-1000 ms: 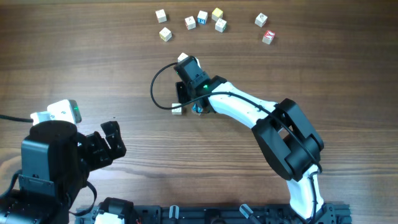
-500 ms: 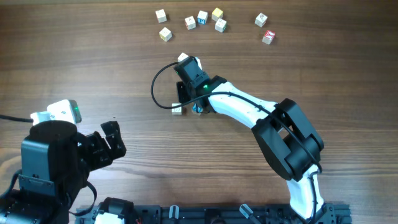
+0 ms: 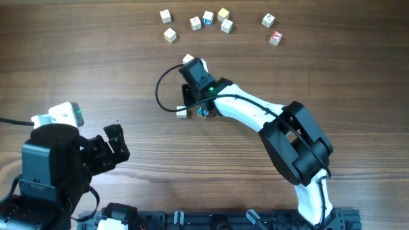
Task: Form a circle
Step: 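Hold the right gripper against the 'Y' block at the cluster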
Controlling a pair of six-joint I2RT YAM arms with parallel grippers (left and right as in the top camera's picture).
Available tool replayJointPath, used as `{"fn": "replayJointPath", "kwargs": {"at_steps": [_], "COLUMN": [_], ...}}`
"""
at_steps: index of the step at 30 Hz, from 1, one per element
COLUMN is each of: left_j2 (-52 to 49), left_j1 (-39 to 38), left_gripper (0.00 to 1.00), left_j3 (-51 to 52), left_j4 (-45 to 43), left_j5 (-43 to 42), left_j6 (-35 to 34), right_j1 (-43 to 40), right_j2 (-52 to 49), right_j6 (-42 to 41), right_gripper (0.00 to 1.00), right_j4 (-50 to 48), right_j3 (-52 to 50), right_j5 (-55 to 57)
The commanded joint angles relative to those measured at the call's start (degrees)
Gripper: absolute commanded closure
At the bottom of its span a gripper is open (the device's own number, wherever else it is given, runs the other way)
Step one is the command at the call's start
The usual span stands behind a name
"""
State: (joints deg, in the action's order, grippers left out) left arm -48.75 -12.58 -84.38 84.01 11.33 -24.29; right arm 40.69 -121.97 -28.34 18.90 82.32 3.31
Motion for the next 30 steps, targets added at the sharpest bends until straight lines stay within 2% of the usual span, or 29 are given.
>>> {"fn": "replayJointPath", "kwargs": {"at_steps": [1, 13, 20, 30], "left_j2": [0.07, 0.07, 0.07, 0.07], "left_j1": [0.37, 0.39, 0.37, 0.39], "left_gripper": [0.00, 0.00, 0.00, 0.00], "left_j3": [0.04, 0.04, 0.04, 0.04], "left_j4": [-0.15, -0.15, -0.15, -0.15], "left_j5": [0.74, 0.74, 0.74, 0.74], "left_j6": [-0.33, -0.33, -0.33, -0.33], "right_j1": [-0.04, -0.04, -0.02, -0.04], "right_j2": [-1.20, -1.20, -1.20, -1.20], "right_j6": [-1.79, -1.46, 4.39, 1.18], "right_gripper": [0.95, 0.95, 0.95, 0.95], "right_j4": [0.31, 0.31, 0.00, 2.93], "right_j3": [0.92, 0.92, 0.92, 0.92], "right_j5": [1.86, 1.81, -3.30, -1.60]}}
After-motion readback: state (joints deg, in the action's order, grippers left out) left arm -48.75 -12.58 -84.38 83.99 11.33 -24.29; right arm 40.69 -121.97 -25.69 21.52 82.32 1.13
